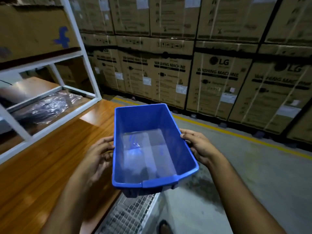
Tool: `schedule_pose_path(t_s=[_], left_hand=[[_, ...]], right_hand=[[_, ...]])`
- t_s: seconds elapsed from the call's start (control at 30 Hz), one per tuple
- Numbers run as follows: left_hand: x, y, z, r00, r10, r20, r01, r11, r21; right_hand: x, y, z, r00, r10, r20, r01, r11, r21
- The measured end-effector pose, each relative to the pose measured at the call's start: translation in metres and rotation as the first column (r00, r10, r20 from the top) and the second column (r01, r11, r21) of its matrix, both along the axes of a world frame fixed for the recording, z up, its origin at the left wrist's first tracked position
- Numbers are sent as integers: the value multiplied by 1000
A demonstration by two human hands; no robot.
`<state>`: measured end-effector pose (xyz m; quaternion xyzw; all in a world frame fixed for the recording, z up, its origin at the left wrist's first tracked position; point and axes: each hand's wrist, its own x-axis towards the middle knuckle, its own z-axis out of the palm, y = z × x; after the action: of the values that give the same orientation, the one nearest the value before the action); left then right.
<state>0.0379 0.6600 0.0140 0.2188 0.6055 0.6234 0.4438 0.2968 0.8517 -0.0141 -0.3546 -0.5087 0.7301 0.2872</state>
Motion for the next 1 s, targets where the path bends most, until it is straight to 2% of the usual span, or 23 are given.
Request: schedule_pose_path(t_s=[0.27,0.5,0.73,1.0], left_hand=[[-35,99,-1,980,190,60,-193,980,42],[-51,136,0,899,436,46,-437,900,4],[-45,157,-10,760,649,-34,-650,759,-48],[-21,186,-17,624,777,-81,-781,615,-108]], right_hand=[[-74,140,18,983,172,65,-173,985,9],[-158,213,32,918,363,160,-372,928,28],[-228,264,20,774,593,222,-619,782,72],[-255,306,12,614,768,181,-786,616,56]])
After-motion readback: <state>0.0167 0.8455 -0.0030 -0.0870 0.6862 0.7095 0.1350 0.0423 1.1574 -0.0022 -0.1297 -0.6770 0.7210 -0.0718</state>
